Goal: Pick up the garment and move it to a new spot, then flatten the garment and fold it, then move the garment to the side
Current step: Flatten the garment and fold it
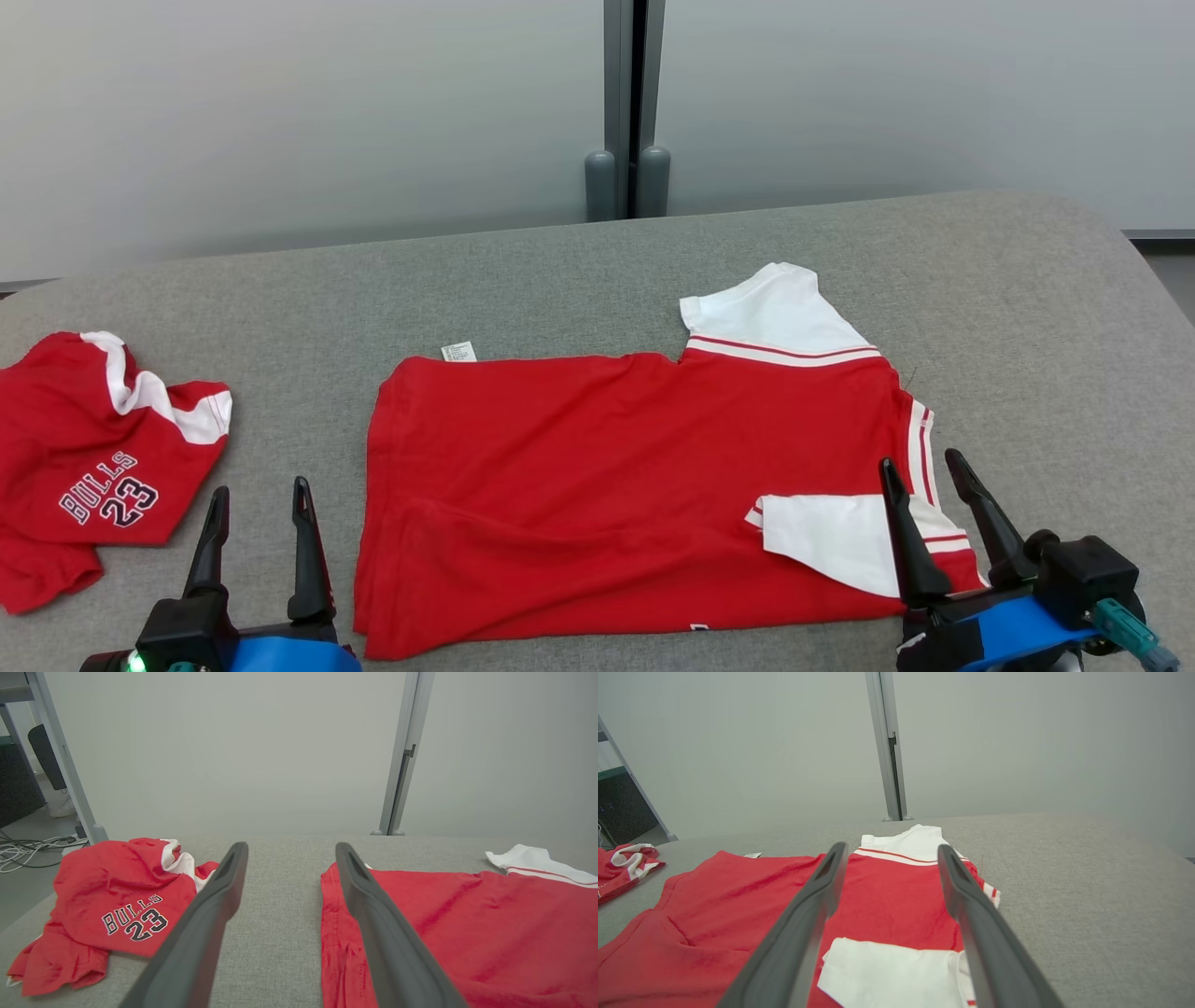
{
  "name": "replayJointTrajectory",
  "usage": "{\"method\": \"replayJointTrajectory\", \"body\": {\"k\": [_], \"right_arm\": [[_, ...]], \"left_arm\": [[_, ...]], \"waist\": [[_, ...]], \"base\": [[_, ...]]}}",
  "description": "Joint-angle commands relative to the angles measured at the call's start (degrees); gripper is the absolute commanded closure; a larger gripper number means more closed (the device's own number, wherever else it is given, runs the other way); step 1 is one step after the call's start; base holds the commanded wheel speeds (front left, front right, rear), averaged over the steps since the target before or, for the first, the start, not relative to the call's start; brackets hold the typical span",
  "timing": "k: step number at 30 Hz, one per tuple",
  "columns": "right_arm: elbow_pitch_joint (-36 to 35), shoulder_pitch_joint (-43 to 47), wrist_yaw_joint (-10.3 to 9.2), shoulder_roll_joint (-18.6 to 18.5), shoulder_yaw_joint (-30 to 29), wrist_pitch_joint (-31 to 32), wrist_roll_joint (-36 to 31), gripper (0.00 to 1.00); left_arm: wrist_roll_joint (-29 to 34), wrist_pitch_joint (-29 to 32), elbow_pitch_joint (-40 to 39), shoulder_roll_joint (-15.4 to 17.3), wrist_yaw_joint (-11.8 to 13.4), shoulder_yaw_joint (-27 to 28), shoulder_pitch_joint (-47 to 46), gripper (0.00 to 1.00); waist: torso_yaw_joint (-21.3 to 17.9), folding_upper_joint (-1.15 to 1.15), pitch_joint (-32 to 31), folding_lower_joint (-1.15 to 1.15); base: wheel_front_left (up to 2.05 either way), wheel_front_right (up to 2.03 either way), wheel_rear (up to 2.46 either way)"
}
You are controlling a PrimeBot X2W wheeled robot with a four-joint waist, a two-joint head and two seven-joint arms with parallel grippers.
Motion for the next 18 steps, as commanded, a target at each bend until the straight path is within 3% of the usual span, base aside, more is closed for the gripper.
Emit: {"method": "replayJointTrajectory", "body": {"k": [1,11,18], "right_arm": [[0.2,0.4,0.02,-0.1,0.1,-0.2,-0.3,0.0],[2.8,-5.5,0.02,-2.2,0.6,-0.2,-0.6,0.0],[8.0,-17.5,0.02,-6.0,3.3,-0.1,-0.6,0.0]], "left_arm": [[0.2,0.0,0.1,0.0,-0.3,0.0,-0.6,0.0],[1.3,0.0,2.5,0.3,-1.2,-0.4,-6.5,0.0],[1.9,0.0,10.6,3.3,-3.8,-2.3,-19.6,0.0]], "waist": [[0.0,0.0,0.1,0.0],[-0.1,0.0,2.3,0.0],[-0.5,0.0,6.4,0.0]], "base": [[0.0,0.0,0.0],[0.0,0.0,0.0],[0.0,0.0,0.0]]}}
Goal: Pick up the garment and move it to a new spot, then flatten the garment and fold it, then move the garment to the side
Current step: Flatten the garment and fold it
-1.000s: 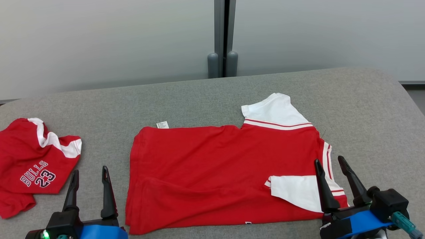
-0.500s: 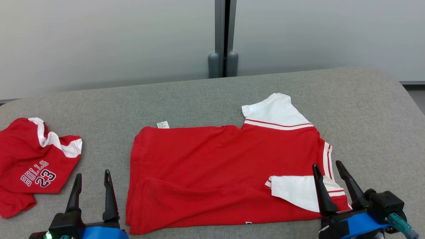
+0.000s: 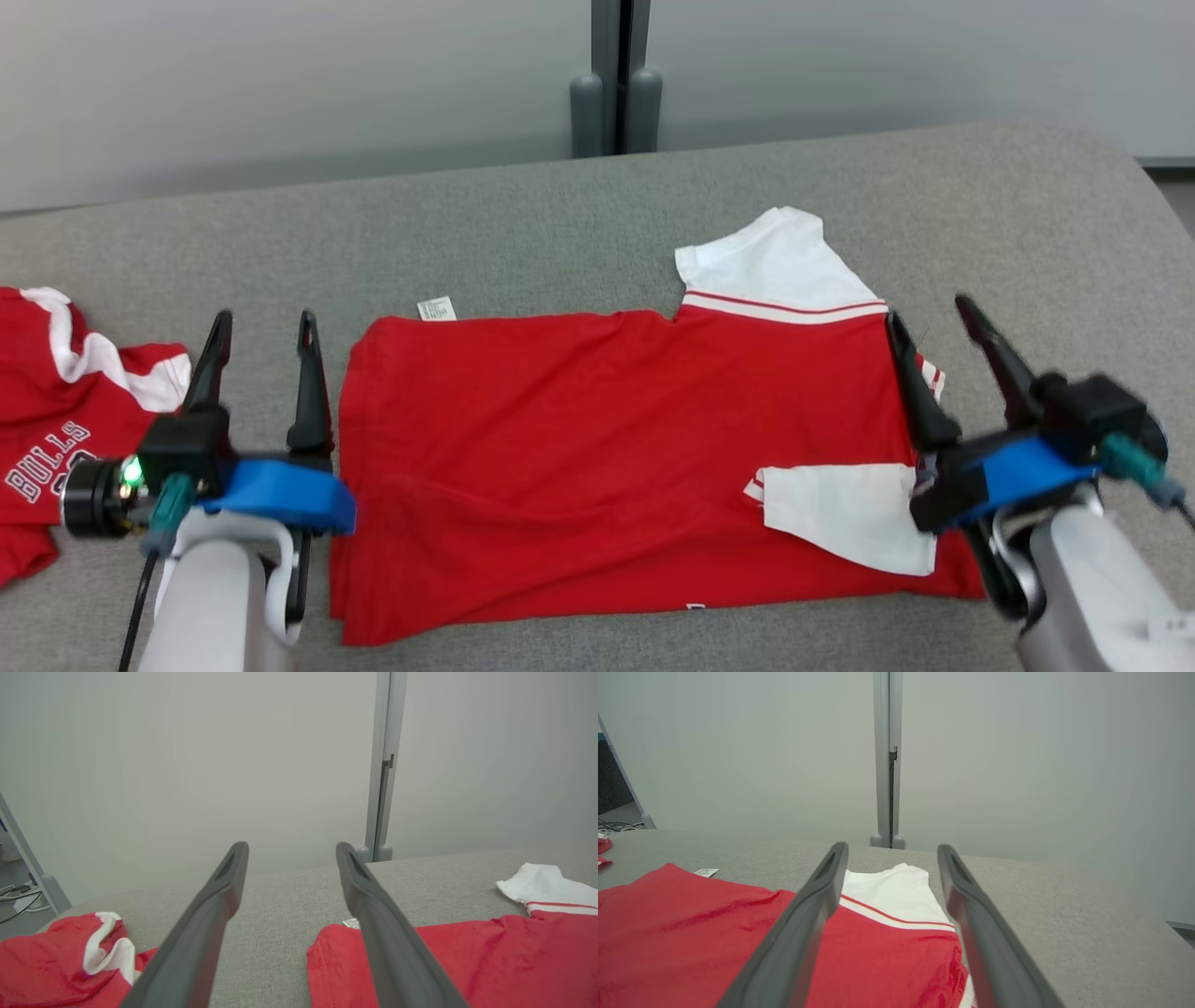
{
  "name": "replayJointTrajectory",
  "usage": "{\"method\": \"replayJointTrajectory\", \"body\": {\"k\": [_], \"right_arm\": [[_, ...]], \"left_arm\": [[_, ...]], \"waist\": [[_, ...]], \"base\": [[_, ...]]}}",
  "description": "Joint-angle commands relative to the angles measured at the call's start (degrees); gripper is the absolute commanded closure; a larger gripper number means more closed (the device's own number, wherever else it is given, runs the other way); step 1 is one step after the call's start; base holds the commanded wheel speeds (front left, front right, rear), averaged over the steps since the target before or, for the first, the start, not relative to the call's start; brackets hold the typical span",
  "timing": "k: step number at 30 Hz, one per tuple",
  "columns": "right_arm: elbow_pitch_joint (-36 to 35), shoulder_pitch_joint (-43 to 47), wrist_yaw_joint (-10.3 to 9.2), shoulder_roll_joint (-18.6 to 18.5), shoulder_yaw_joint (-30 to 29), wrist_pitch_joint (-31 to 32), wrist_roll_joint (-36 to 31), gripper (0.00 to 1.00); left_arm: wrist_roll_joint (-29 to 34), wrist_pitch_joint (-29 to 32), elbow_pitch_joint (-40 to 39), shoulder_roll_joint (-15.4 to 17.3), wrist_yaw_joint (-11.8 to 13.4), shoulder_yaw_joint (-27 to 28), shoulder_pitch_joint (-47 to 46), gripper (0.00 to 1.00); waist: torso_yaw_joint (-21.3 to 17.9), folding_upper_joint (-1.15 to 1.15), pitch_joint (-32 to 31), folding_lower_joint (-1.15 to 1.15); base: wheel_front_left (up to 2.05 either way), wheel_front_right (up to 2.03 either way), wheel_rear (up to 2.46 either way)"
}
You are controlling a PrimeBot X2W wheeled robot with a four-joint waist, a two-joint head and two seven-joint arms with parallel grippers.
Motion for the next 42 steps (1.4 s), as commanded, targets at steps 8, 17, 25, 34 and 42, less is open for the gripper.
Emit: {"method": "replayJointTrajectory", "body": {"k": [8,17,25,34,42], "right_arm": [[8.4,-14.9,0.01,-3.4,4.3,0.9,1.3,0.0],[18.9,-26.1,0.01,-5.2,9.6,1.6,3.3,0.0],[25.1,-29.4,0.01,-5.1,13.0,0.3,5.6,0.0],[28.1,-30.3,0.01,-5.4,14.7,-0.2,6.9,0.0],[29.5,-31.3,0.01,-6.6,15.2,-0.2,8.1,0.0]], "left_arm": [[0.5,0.6,15.1,2.7,-1.7,-4.2,-14.7,0.0],[-0.8,6.1,29.2,3.0,-2.3,-8.4,-25.9,0.0],[-2.9,10.2,38.1,3.1,-2.2,-11.7,-29.1,0.0],[-7.5,14.4,42.3,2.2,-2.3,-17.3,-30.4,0.0],[-9.7,12.6,42.4,3.6,-2.2,-20.3,-32.3,1.0]], "waist": [[-0.7,-0.02,5.9,-0.01],[-0.6,-0.02,11.2,-0.01],[-0.6,-0.02,11.9,-0.01],[-0.7,-0.02,12.0,-0.01],[-0.1,-0.02,12.1,-0.01]], "base": [[0.0,0.0,0.0],[0.0,0.0,0.0],[0.0,0.0,0.0],[0.0,0.0,0.0],[0.0,0.0,0.0]]}}
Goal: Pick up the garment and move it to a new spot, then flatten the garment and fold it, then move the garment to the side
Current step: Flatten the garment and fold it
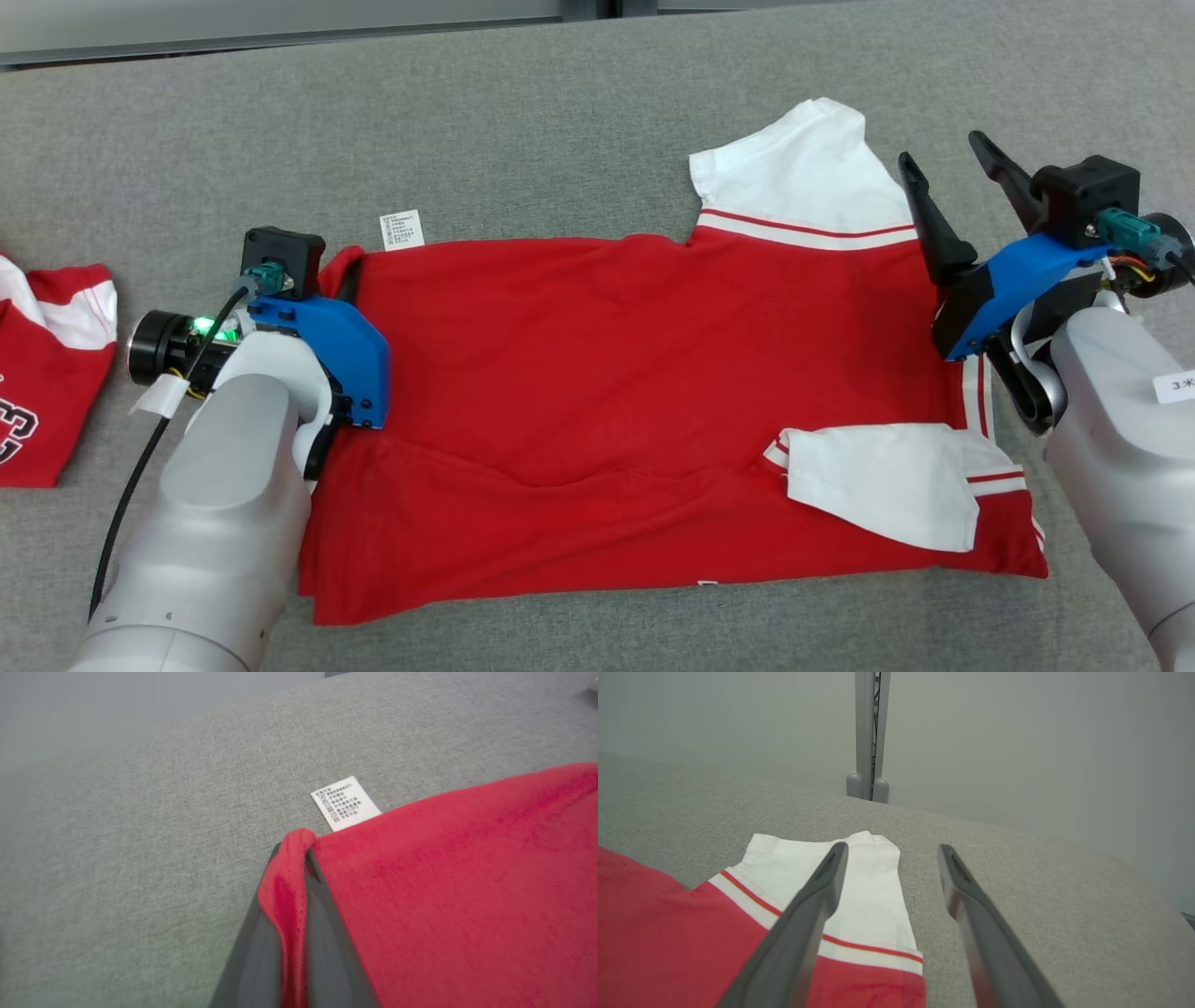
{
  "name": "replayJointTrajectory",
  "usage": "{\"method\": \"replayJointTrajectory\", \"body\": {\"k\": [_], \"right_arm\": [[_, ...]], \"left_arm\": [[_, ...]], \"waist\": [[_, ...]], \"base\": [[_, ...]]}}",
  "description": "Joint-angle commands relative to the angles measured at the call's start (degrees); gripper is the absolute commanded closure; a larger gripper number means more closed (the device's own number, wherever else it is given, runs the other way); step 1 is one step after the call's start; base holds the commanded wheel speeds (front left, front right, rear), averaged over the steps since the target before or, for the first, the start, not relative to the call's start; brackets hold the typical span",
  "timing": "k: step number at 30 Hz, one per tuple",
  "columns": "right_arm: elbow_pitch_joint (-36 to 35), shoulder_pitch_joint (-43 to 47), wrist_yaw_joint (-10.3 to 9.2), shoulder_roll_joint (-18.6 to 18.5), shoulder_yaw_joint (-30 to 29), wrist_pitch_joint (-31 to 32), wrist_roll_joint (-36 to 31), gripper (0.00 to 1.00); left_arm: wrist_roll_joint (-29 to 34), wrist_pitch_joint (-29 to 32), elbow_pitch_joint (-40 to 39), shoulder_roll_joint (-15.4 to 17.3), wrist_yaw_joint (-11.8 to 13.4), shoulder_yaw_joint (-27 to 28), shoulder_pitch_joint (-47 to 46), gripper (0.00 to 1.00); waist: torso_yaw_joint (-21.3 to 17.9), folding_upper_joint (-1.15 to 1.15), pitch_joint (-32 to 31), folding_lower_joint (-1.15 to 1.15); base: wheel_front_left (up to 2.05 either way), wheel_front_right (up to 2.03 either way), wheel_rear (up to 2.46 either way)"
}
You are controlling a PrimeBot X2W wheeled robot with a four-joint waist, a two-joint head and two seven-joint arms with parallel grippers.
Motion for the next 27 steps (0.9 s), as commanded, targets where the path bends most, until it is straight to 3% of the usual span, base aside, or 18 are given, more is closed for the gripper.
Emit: {"method": "replayJointTrajectory", "body": {"k": [1,11,27], "right_arm": [[0.4,-1.3,0.01,-0.3,0.2,-0.3,0.4,0.0],[6.4,-10.0,0.01,-3.6,3.1,4.4,4.1,0.0],[14.1,-18.7,0.01,-7.6,10.2,16.5,11.4,0.0]], "left_arm": [[-0.3,-0.6,0.0,0.5,0.0,-0.2,-0.9,1.0],[-0.8,-7.2,-4.0,-1.6,0.0,-3.1,-2.3,1.0],[-1.6,-10.0,-8.6,-4.1,0.1,-6.6,-4.1,1.0]], "waist": [[0.3,0.0,0.1,0.0],[4.4,0.0,2.6,0.0],[10.0,0.0,8.1,0.0]], "base": [[0.0,0.0,0.0],[0.0,0.0,0.0],[0.0,0.0,0.0]]}}
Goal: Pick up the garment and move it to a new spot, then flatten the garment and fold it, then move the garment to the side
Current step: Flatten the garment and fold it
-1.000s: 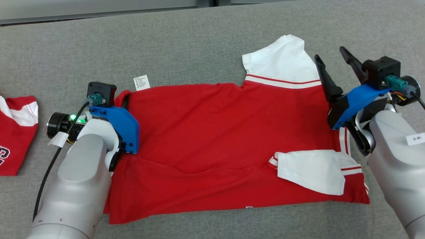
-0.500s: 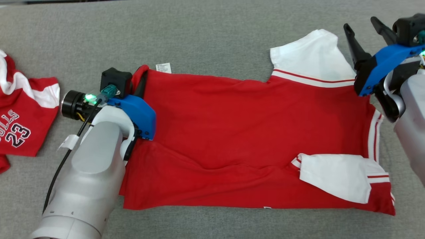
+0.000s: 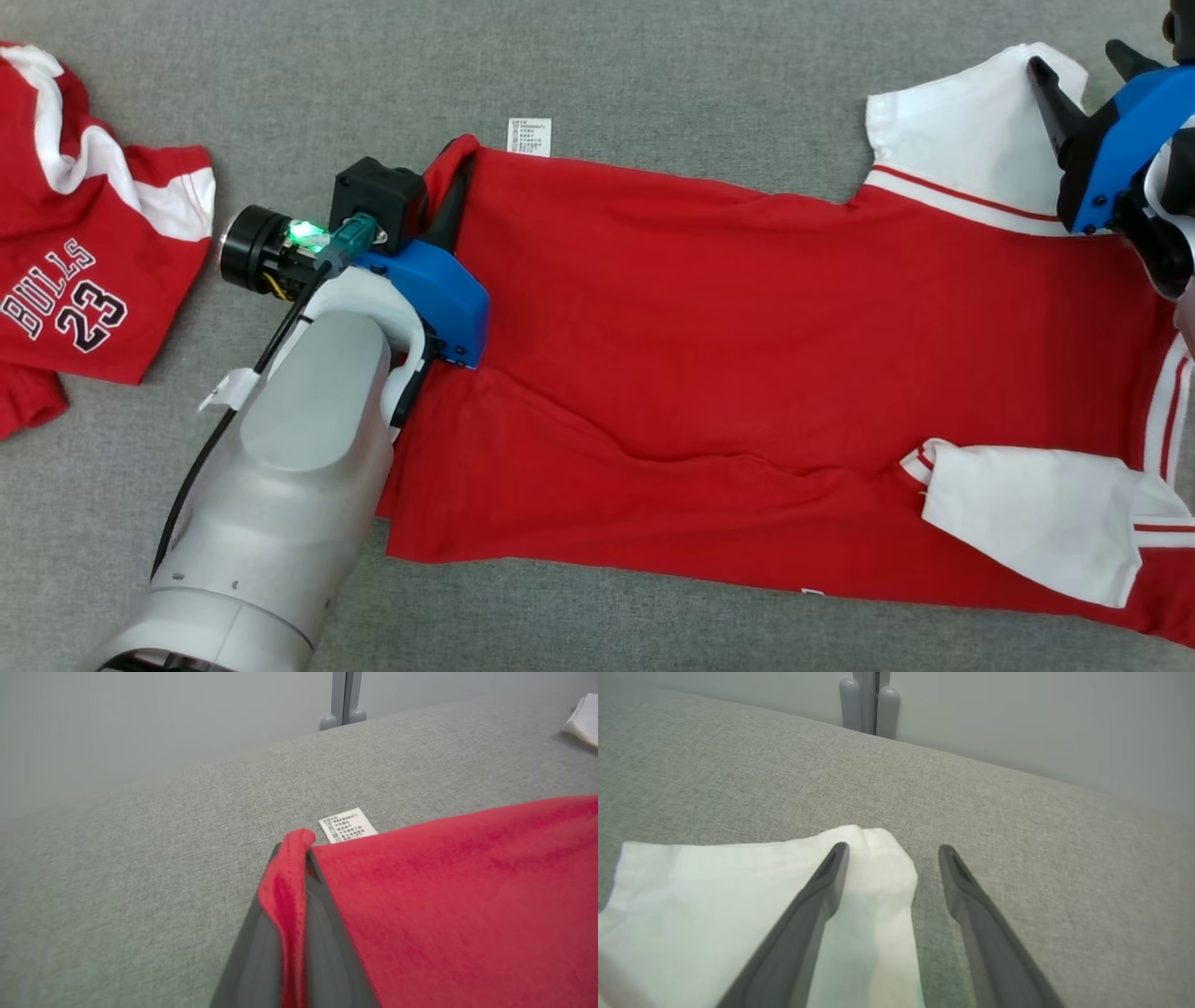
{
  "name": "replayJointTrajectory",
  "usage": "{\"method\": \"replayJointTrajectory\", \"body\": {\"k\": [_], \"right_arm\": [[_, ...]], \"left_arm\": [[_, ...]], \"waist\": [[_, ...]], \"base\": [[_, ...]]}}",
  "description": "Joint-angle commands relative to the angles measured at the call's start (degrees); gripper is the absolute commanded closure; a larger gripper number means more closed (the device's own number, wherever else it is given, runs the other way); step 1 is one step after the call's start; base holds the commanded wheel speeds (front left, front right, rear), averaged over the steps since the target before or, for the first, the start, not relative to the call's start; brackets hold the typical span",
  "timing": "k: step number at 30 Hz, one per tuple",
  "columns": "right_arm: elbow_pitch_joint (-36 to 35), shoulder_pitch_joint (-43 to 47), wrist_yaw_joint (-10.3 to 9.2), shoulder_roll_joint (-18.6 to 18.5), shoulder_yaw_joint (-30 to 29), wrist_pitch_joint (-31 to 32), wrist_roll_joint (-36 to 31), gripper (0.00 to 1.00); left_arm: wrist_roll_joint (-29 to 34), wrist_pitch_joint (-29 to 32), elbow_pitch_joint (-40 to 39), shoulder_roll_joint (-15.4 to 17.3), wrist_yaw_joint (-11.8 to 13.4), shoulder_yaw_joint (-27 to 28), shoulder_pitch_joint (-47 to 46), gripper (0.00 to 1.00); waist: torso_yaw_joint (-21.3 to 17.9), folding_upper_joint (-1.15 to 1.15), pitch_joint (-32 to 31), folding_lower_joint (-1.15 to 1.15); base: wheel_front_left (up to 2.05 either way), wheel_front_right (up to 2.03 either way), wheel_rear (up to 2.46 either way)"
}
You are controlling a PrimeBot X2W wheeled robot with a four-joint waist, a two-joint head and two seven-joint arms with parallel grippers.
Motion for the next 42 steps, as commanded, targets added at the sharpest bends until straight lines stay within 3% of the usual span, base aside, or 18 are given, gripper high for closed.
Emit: {"method": "replayJointTrajectory", "body": {"k": [1,9,10,12,17,32,38,42], "right_arm": [[0.1,-0.9,0.01,-0.3,0.2,0.1,1.1,0.0],[1.7,-1.2,0.01,-0.8,3.8,4.9,4.3,0.0],[1.7,-1.2,0.01,-0.7,4.2,5.7,4.8,0.66],[1.7,-1.2,0.0,-0.5,4.4,6.8,6.2,1.0],[0.9,-2.4,-0.01,-1.3,5.1,4.0,8.1,1.0],[-3.4,2.9,0.0,0.5,8.0,-14.5,10.8,1.0],[-10.4,8.7,0.01,0.3,8.3,-16.8,10.0,1.0],[-19.4,15.3,0.0,-1.2,4.0,-16.8,7.4,1.0]], "left_arm": [[-0.4,-0.3,-0.3,-0.1,0.1,0.0,-1.1,1.0],[-1.1,-0.9,-0.4,-0.7,0.5,-0.8,-1.7,1.0],[-1.0,-0.9,-0.3,-0.8,0.5,-0.8,-1.8,1.0],[-1.3,-1.1,-0.1,-0.8,0.5,-0.9,-2.0,1.0],[-1.7,-1.8,0.0,-0.8,1.0,-0.7,-2.0,1.0],[-3.1,-2.7,-2.7,2.4,3.0,2.2,3.9,1.0],[-3.2,-2.7,-5.3,3.6,3.7,3.3,7.3,1.0],[-3.3,-2.7,-7.6,4.7,4.0,4.5,10.0,1.0]], "waist": [[0.4,0.0,0.4,-0.01],[0.9,0.0,1.8,-0.01],[0.8,0.0,1.8,-0.01],[0.7,0.0,2.0,-0.01],[0.2,0.0,1.8,-0.01],[-5.2,0.0,-4.8,-0.01],[-7.2,0.0,-7.0,-0.01],[-8.2,0.0,-8.1,-0.01]], "base": [[0.0,0.0,0.0],[0.0,0.0,0.0],[0.0,0.0,0.0],[0.0,0.0,0.0],[0.0,0.0,0.0],[0.0,0.0,0.0],[0.0,0.0,0.0],[0.0,0.0,0.0]]}}
